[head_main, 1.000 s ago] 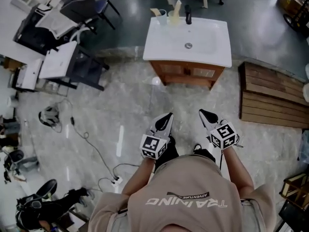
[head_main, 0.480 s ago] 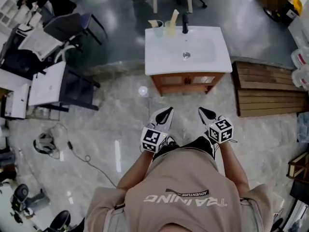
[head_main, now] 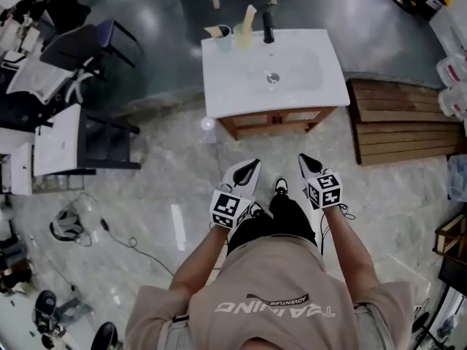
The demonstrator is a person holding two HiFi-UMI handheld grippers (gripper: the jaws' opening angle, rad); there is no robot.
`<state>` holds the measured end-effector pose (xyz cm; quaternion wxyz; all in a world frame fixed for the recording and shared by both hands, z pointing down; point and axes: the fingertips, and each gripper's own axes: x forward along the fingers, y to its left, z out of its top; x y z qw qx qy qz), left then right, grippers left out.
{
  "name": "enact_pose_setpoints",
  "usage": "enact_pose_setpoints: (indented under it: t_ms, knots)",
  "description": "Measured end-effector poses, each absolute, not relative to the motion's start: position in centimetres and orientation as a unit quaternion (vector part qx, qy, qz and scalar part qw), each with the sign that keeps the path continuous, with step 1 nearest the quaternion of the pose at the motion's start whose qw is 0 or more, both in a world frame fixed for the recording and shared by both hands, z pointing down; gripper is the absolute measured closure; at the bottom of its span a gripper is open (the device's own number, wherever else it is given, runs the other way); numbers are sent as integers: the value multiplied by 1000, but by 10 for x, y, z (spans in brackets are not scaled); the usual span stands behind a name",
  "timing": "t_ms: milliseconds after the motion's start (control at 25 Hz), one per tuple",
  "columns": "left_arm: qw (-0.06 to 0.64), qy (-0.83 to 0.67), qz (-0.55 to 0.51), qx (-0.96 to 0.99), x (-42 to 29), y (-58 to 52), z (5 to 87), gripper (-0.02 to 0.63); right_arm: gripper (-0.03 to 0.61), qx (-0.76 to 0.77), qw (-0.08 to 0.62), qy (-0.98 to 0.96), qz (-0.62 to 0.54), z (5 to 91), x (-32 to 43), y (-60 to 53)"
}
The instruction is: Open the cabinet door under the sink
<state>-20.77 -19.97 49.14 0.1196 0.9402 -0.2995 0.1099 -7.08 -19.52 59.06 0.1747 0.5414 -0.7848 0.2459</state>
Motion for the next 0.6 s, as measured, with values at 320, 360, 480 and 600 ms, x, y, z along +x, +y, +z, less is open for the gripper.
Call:
enact_pose_setpoints:
  t_ms: [320, 360, 480, 600]
  knots:
    - [155, -321, 137, 924, -177, -247, 546, 595, 577, 551, 223, -769, 235, 680, -51, -245]
    - [154, -327, 135, 922, -173, -255, 552, 595, 577, 551, 220, -767, 243, 692, -49, -249]
    - [155, -340, 136, 918, -161, -269, 571, 595, 577, 552, 199, -763, 272, 726, -45, -257]
    - [164, -345, 142, 913, -153, -279, 595, 595, 575, 561, 186, -753, 288, 760, -42, -277]
